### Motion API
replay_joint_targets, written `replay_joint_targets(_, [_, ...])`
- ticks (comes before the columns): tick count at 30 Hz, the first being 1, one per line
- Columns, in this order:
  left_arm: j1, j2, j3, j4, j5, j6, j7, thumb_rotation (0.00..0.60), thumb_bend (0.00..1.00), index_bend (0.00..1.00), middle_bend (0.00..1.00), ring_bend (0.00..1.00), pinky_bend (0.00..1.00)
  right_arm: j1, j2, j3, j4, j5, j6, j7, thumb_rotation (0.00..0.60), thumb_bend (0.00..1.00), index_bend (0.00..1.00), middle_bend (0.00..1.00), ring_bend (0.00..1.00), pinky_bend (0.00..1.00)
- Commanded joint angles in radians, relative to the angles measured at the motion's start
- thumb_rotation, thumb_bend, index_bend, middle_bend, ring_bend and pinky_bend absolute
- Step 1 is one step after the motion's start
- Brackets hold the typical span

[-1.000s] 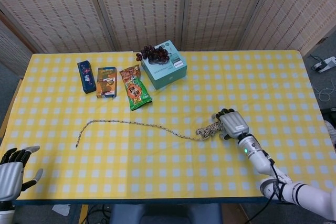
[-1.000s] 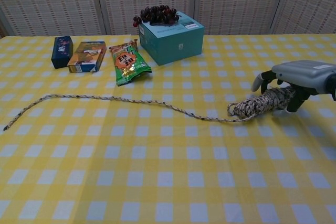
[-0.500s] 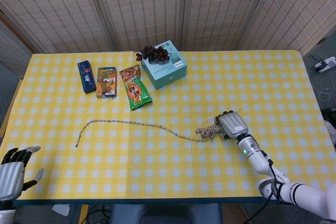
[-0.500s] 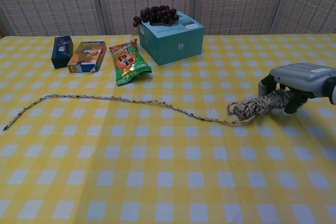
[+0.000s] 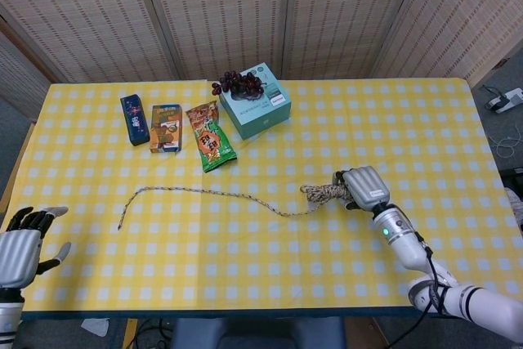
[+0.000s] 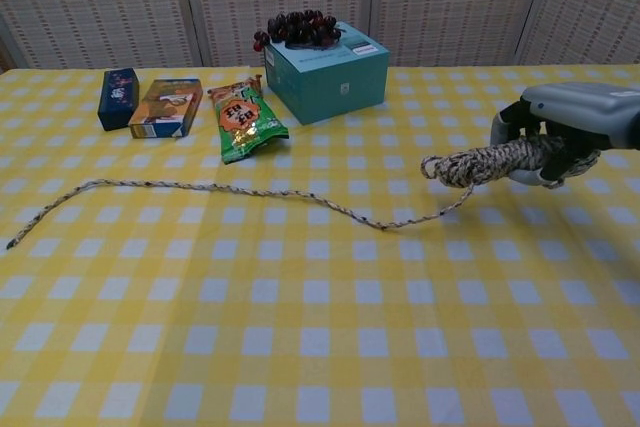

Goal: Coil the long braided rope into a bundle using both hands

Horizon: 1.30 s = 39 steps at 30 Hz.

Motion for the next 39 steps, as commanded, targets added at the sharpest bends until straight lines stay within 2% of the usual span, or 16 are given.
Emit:
replay_joint_targets(1, [-0.073, 0.028, -0.032, -0.008, 0.008, -0.080, -0.028, 0.600, 0.31, 0.32, 0.29, 0.36, 0.20, -0.005, 0.032, 0.014, -0.048, 0.001, 0.018, 0.016, 0.600, 0.53, 0.73, 0.66, 0.52, 0.58])
replay_joint_targets(3, [-0.115, 0.026, -0.047, -0.003, -0.002, -0.132, -0.054, 0.600, 0.31, 0.32, 0.31, 0.39, 0.25, -0.005, 0.046, 0.018, -0.071, 0.008, 0.015, 0.019, 0.600, 0.53, 0.73, 0.66, 0.52, 0.58])
replay_joint_targets(6, [-0.186, 0.010, -0.074, 0.027, -0.030, -0.223, -0.085, 0.600, 0.31, 0.34, 0.38, 0.46, 0.43, -0.004, 0.063, 0.020, -0.096, 0.011, 0.017, 0.017, 0.600, 0.53, 0.73, 0.66, 0.52, 0.58])
replay_joint_targets(7, [-0.207, 0.002, -0.080, 0.036, -0.037, -0.249, -0.091, 0.600, 0.31, 0.34, 0.44, 0.52, 0.55, -0.004, 0.067, 0.021, -0.101, 0.014, 0.016, 0.017, 0.600, 0.53, 0.73, 0.66, 0.52, 0.58])
replay_joint_targets(9, [-0.252, -0.019, -0.097, 0.054, -0.059, -0.303, -0.106, 0.600, 0.31, 0.35, 0.54, 0.61, 0.71, -0.003, 0.074, 0.025, -0.114, 0.026, 0.015, 0.020, 0.600, 0.53, 0.73, 0.66, 0.52, 0.58])
replay_joint_targets(10, [-0.276, -0.034, -0.105, 0.065, -0.072, -0.329, -0.104, 0.600, 0.31, 0.36, 0.61, 0.67, 0.78, -0.003, 0.079, 0.028, -0.119, 0.032, 0.015, 0.019, 0.600, 0.53, 0.73, 0.66, 0.52, 0.58])
replay_joint_targets(12, [-0.312, -0.052, -0.115, 0.084, -0.097, -0.373, -0.081, 0.600, 0.31, 0.37, 0.71, 0.75, 0.85, -0.001, 0.083, 0.031, -0.123, 0.039, 0.019, 0.012, 0.600, 0.53, 0.73, 0.66, 0.52, 0.58])
replay_joint_targets(16, [-0.386, -0.101, -0.135, 0.126, -0.188, -0.465, 0.015, 0.600, 0.31, 0.38, 0.81, 0.83, 0.90, 0.003, 0.093, 0.036, -0.130, 0.061, 0.015, 0.000, 0.600, 0.53, 0.73, 0.66, 0.53, 0.58])
replay_joint_targets(20, [-0.434, -0.151, -0.143, 0.167, -0.262, -0.507, 0.095, 0.600, 0.31, 0.41, 0.91, 0.91, 0.98, 0.007, 0.098, 0.038, -0.133, 0.078, 0.010, -0.006, 0.600, 0.53, 0.74, 0.67, 0.54, 0.58])
replay_joint_targets(24, [-0.475, -0.187, -0.143, 0.204, -0.333, -0.552, 0.160, 0.600, 0.31, 0.45, 0.99, 0.98, 1.00, 0.014, 0.101, 0.037, -0.134, 0.091, -0.003, -0.011, 0.600, 0.53, 0.74, 0.67, 0.54, 0.58])
replay_joint_targets(32, [-0.548, -0.252, -0.144, 0.269, -0.502, -0.620, 0.257, 0.600, 0.31, 0.53, 1.00, 1.00, 1.00, 0.026, 0.100, 0.037, -0.133, 0.109, -0.017, -0.012, 0.600, 0.53, 0.74, 0.67, 0.54, 0.58])
replay_joint_targets(39, [-0.578, -0.311, -0.130, 0.327, -0.569, -0.614, 0.298, 0.600, 0.31, 0.57, 1.00, 1.00, 1.00, 0.035, 0.103, 0.034, -0.130, 0.118, -0.030, -0.012, 0.600, 0.53, 0.74, 0.67, 0.54, 0.58])
